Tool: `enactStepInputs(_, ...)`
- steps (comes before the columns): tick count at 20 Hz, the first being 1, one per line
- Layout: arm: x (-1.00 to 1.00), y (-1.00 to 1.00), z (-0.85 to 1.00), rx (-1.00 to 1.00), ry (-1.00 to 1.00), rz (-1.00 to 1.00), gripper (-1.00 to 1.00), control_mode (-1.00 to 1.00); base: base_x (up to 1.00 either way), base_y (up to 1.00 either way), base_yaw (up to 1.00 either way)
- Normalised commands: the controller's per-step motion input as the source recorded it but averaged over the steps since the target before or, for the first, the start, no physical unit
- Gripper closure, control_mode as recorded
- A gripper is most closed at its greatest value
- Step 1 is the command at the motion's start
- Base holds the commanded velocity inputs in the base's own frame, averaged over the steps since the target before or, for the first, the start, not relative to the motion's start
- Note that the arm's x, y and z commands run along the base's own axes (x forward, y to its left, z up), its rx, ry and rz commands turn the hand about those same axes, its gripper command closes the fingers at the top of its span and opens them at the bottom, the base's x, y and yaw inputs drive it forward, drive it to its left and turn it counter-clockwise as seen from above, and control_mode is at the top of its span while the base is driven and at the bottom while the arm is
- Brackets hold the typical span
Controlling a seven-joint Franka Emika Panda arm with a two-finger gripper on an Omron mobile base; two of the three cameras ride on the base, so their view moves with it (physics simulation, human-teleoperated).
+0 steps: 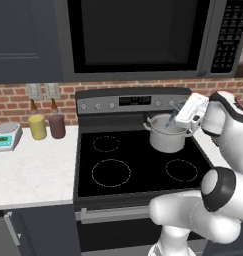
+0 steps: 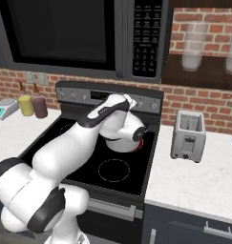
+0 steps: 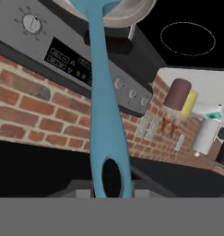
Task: Put the broccoli and tomato in the pot. Retrieve the spatula and lightly stir the vegetables in the pot.
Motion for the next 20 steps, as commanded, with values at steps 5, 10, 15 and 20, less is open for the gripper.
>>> enactStepInputs(5,0.41,0.0,-0.17,0.0,0.16,-0.15,1.0,-1.0,0.0,0.0,0.0)
enactStepInputs(10,0.48,0.0,-0.11,0.02,0.14,-0.12,1.0,-1.0,0.0,0.0,0.0)
enactStepInputs(15,0.4,-0.04,-0.12,0.08,0.09,-0.07,1.0,-1.0,0.0,0.0,0.0)
enactStepInputs(20,0.33,-0.17,-0.15,0.08,0.04,-0.04,1.0,-1.0,0.0,0.0,0.0)
